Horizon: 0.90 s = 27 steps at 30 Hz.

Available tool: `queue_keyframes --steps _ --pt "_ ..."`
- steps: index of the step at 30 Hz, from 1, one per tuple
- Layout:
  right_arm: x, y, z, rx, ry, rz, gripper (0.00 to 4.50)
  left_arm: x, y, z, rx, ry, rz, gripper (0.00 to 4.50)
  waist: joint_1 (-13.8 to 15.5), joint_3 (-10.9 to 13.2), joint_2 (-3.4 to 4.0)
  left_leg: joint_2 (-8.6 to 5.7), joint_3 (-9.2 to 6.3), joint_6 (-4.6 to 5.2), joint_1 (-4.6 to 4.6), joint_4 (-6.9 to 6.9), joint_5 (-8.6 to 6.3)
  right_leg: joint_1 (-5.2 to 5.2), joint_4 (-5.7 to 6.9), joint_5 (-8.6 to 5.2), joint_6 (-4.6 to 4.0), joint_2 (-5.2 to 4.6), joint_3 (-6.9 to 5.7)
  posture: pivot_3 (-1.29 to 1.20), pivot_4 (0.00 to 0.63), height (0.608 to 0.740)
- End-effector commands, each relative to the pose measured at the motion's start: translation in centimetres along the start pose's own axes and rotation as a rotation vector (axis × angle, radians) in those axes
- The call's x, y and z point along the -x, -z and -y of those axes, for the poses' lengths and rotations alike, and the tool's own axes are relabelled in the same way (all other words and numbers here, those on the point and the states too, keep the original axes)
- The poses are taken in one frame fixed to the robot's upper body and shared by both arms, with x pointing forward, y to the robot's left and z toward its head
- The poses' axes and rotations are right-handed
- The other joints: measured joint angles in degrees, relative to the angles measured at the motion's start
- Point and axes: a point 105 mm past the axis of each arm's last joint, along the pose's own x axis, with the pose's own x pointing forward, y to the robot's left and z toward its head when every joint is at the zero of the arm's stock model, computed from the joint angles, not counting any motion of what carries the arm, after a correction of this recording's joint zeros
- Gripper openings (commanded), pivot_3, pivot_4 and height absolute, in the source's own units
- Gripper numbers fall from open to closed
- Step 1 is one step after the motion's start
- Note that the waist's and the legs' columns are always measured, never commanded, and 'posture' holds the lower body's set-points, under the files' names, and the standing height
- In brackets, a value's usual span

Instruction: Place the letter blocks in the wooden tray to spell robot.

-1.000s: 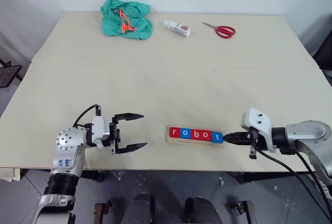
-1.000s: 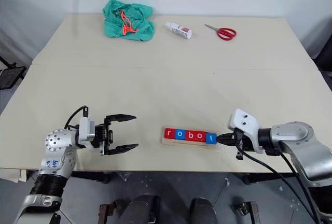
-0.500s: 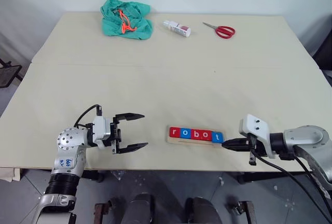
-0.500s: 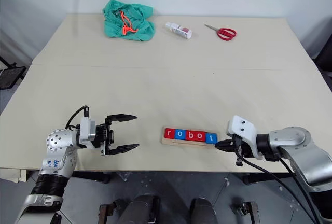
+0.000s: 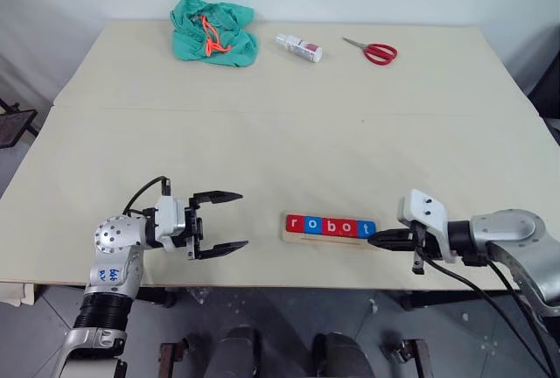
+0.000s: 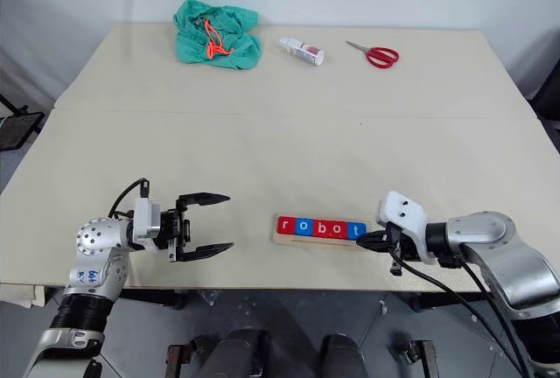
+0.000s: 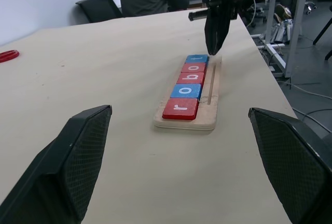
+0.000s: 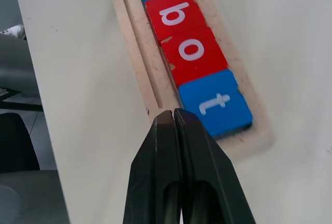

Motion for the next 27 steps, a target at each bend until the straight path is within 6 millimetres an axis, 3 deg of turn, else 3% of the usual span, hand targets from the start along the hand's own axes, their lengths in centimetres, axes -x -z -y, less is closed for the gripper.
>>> queue_keyframes --steps 1,2,5,11,16,27 --pt "1.7 -1.1 0.4 0.024 0.052 0.054 0.06 0.5 -0.5 -0.5 -0.021 -0.028 -0.013 4.5 0.0 0.0 0.0 0.0 0.0 0.0 0.0 -0.01 0.0 0.0 0.0 0.0 0.0 0.0 0.0 0.0 0.15 0.74" --pt "2.3 -1.4 0.6 0.021 0.066 0.087 0.06 0.7 -0.6 -0.8 -0.015 -0.056 -0.017 4.5 0.0 0.0 0.0 0.0 0.0 0.0 0.0 -0.01 0.0 0.0 0.0 0.0 0.0 0.0 0.0 0.0 0.15 0.74" --pt "4.4 -1.3 1.8 -0.005 0.102 0.204 0.61 1.9 -0.4 -2.2 -0.011 -0.152 -0.09 4.5 0.0 0.0 0.0 0.0 0.01 0.0 0.01 -0.01 0.0 0.02 -0.01 0.0 0.0 0.01 0.01 0.0 0.15 0.74" --pt "6.2 -0.3 2.6 0.048 0.093 0.288 2.68 2.7 -0.7 -3.3 -0.047 -0.246 -0.124 4.5 0.0 0.0 0.0 0.0 -0.02 0.0 0.11 -0.03 0.0 0.18 -0.08 0.0 0.01 0.01 -0.02 0.0 0.15 0.74" --pt "7.1 1.5 3.0 0.084 0.056 0.26 4.41 3.8 -0.9 -3.4 -0.038 -0.282 -0.148 4.5 -0.1 0.0 0.0 0.01 -0.02 0.0 0.12 -0.03 0.0 0.18 -0.08 0.0 0.01 0.02 -0.04 0.0 0.15 0.74" --pt "7.7 4.3 4.1 0.131 0.034 0.202 4.48 5.1 -1.1 -2.4 -0.035 -0.258 -0.172 4.5 -0.1 0.0 0.01 0.02 -0.02 0.0 0.15 -0.03 0.0 0.22 -0.11 0.0 0.0 0.0 -0.05 0.0 0.15 0.74"
